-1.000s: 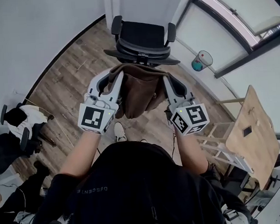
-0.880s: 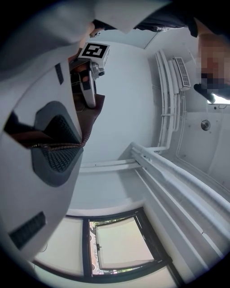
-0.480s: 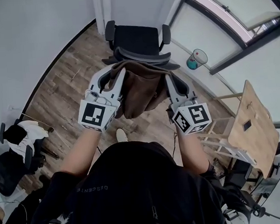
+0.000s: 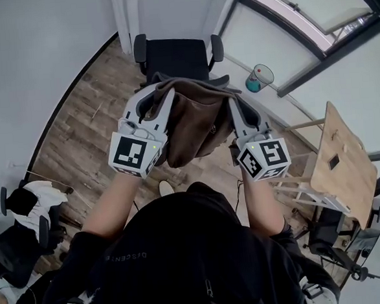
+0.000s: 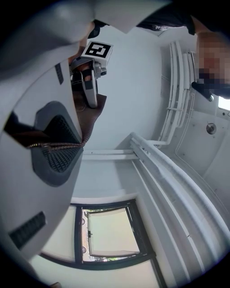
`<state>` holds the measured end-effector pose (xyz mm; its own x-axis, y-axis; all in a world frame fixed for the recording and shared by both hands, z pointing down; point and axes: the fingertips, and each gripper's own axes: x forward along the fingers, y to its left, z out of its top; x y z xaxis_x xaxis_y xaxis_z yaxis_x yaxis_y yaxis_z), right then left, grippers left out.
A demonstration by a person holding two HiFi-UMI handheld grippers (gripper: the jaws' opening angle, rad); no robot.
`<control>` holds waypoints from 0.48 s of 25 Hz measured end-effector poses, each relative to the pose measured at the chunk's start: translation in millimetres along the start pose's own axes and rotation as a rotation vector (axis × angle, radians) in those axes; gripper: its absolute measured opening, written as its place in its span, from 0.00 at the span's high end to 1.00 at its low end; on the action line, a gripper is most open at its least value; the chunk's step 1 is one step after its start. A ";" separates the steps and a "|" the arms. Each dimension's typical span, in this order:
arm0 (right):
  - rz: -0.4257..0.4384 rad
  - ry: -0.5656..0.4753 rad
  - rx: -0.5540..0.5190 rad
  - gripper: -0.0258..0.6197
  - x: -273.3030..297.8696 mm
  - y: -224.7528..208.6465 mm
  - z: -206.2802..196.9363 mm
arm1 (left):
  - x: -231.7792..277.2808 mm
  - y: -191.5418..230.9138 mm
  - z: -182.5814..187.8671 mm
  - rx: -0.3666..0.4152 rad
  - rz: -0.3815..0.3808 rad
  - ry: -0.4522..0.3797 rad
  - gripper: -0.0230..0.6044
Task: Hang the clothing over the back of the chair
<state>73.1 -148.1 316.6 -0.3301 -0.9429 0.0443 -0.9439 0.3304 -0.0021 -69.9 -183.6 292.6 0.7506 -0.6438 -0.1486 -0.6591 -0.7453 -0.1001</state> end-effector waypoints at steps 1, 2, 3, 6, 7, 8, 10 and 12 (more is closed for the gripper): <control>-0.007 -0.003 0.000 0.91 0.8 -1.4 2.6 | 2.1 0.6 2.1 0.001 -0.005 -0.003 0.89; -0.013 -0.007 -0.001 0.91 1.8 -2.6 5.4 | 4.1 1.6 4.6 0.003 -0.010 -0.006 0.89; -0.018 -0.012 -0.003 0.91 3.2 -3.8 8.3 | 6.2 3.0 7.1 0.007 -0.014 -0.010 0.89; -0.031 -0.026 -0.010 0.91 10.3 -8.4 17.3 | 15.2 9.6 14.0 0.013 -0.019 -0.020 0.89; -0.035 -0.030 -0.010 0.91 13.6 -10.3 20.0 | 18.6 12.2 15.7 0.014 -0.018 -0.023 0.89; -0.039 -0.035 -0.009 0.91 17.1 -12.6 22.4 | 22.1 14.7 17.2 0.015 -0.016 -0.026 0.89; -0.047 -0.043 -0.008 0.91 23.9 -18.3 26.1 | 29.7 19.0 18.9 0.015 -0.012 -0.030 0.89; -0.051 -0.050 -0.008 0.91 30.2 -24.3 29.4 | 37.6 23.0 20.5 0.017 -0.010 -0.036 0.89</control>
<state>85.7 -185.9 288.6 -0.2816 -0.9595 -0.0055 -0.9595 0.2816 0.0066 -57.8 -221.4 264.5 0.7552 -0.6296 -0.1825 -0.6525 -0.7485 -0.1180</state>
